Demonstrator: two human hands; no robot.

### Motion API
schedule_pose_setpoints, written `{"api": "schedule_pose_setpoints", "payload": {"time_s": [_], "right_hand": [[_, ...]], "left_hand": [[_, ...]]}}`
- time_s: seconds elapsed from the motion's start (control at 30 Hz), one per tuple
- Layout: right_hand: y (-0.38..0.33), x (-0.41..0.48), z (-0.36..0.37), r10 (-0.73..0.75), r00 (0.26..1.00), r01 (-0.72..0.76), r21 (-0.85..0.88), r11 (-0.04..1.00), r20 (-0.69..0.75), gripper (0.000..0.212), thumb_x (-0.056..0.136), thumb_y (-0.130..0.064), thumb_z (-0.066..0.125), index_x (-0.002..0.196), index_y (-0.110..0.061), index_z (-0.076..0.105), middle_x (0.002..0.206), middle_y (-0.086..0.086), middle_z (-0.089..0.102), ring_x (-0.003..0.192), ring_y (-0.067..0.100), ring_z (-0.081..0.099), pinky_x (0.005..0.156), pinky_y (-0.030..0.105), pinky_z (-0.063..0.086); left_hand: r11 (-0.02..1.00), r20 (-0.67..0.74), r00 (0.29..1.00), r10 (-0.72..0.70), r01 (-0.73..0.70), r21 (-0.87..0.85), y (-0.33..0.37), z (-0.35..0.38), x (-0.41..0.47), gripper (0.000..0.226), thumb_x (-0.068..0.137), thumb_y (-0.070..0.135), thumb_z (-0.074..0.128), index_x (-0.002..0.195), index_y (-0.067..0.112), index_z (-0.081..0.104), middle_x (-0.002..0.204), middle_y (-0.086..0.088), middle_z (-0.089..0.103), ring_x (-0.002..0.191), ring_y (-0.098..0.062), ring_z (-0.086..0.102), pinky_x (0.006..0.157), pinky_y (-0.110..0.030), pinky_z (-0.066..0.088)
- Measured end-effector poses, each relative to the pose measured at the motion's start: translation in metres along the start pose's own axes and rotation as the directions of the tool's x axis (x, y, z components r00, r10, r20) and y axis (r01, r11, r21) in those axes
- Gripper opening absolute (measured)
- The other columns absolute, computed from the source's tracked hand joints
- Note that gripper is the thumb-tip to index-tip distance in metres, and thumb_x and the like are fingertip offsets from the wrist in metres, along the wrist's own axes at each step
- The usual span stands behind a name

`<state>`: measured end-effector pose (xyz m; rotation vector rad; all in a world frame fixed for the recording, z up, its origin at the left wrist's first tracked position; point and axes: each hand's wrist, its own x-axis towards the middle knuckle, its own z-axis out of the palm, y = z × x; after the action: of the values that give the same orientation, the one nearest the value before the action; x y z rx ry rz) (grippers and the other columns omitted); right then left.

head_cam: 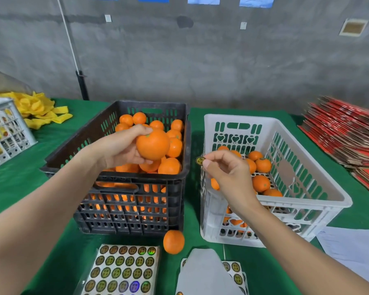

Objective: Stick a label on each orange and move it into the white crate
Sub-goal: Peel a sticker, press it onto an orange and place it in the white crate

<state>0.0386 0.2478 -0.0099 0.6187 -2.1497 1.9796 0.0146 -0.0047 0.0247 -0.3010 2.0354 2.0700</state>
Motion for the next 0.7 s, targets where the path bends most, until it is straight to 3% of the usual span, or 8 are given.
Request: {"api": "schedule_pose_setpoints", "payload": {"time_s": [0.1,0.17,0.23,0.33,0.43,0.53,0.6,0.7], "right_hand": [[-0.009,-0.001,0.001,-0.006,0.996,0.005,0.017,1.000,0.085,0.020,0.086,-0.001,0.062,0.078,-0.020,0.064,0.084,-0.008,0.065,0.079,0.002,0.059,0.073,0.014,0.049],[-0.017,-0.002,0.001,-0.017,0.986,0.010,0.043,0.999,0.165,0.021,0.086,0.001,0.061,0.077,-0.018,0.064,0.098,-0.003,0.065,0.089,-0.001,0.059,0.076,0.013,0.048],[-0.025,-0.002,0.000,-0.027,0.976,0.017,0.050,0.999,0.216,0.020,0.085,0.003,0.061,0.076,-0.015,0.063,0.107,0.005,0.061,0.092,-0.003,0.057,0.077,0.011,0.047],[-0.032,-0.002,-0.005,-0.007,0.971,0.007,-0.001,1.000,0.237,0.020,0.086,0.000,0.061,0.074,-0.016,0.063,0.117,0.005,0.055,0.097,-0.009,0.053,0.077,0.009,0.045],[-0.032,-0.001,-0.009,0.008,0.969,0.016,-0.097,0.995,0.246,0.020,0.087,-0.006,0.062,0.073,-0.021,0.063,0.120,-0.005,0.052,0.110,-0.003,0.049,0.088,0.022,0.047],[-0.031,-0.002,-0.009,0.006,0.973,0.042,-0.202,0.978,0.230,0.019,0.087,-0.010,0.063,0.074,-0.022,0.062,0.114,-0.011,0.051,0.112,0.007,0.050,0.094,0.041,0.045],[-0.029,-0.002,-0.008,-0.005,0.975,0.064,-0.258,0.964,0.223,0.018,0.087,-0.010,0.063,0.074,-0.022,0.062,0.111,-0.010,0.050,0.111,0.009,0.049,0.095,0.044,0.044],[-0.029,-0.003,-0.011,-0.025,0.974,0.099,-0.323,0.941,0.227,0.022,0.088,-0.010,0.062,0.072,-0.025,0.059,0.112,-0.005,0.050,0.110,0.010,0.049,0.097,0.043,0.043]], "left_hand": [[0.986,0.084,0.996,0.038,-0.023,-0.163,0.000,0.025,-0.016,0.072,0.071,0.053,0.060,0.135,0.023,0.046,0.122,-0.016,0.065,0.086,-0.027,0.069,0.058,-0.031,0.053],[0.981,0.112,0.994,-0.001,0.023,-0.193,-0.004,0.046,-0.024,0.069,0.070,0.062,0.056,0.127,0.023,0.052,0.103,-0.013,0.071,0.063,-0.022,0.066,0.047,-0.024,0.048],[0.985,0.131,0.990,-0.048,0.069,-0.156,-0.009,0.062,-0.027,0.070,0.075,0.071,0.045,0.117,0.016,0.057,0.077,-0.012,0.071,0.040,-0.015,0.051,0.037,-0.017,0.036],[0.990,0.120,0.990,-0.073,0.086,-0.113,-0.014,0.077,-0.026,0.080,0.085,0.075,0.027,0.114,0.008,0.058,0.069,-0.015,0.067,0.032,-0.012,0.038,0.033,-0.013,0.024],[0.995,0.097,0.992,-0.077,0.082,-0.057,-0.020,0.087,-0.023,0.094,0.083,0.079,0.024,0.125,0.000,0.054,0.076,-0.019,0.064,0.033,-0.012,0.036,0.033,-0.012,0.024],[0.997,0.109,0.992,-0.067,0.072,-0.035,-0.024,0.095,-0.023,0.087,0.081,0.080,0.025,0.115,0.006,0.057,0.072,-0.017,0.061,0.033,-0.013,0.036,0.033,-0.013,0.024],[0.997,0.120,0.991,-0.066,0.069,-0.020,-0.026,0.100,-0.024,0.078,0.079,0.080,0.027,0.106,0.013,0.057,0.066,-0.012,0.060,0.034,-0.012,0.036,0.032,-0.014,0.024],[0.997,0.124,0.989,-0.079,0.080,0.003,-0.027,0.102,-0.024,0.083,0.065,0.082,0.033,0.102,0.011,0.055,0.069,-0.013,0.059,0.034,-0.012,0.038,0.032,-0.015,0.024]]}}
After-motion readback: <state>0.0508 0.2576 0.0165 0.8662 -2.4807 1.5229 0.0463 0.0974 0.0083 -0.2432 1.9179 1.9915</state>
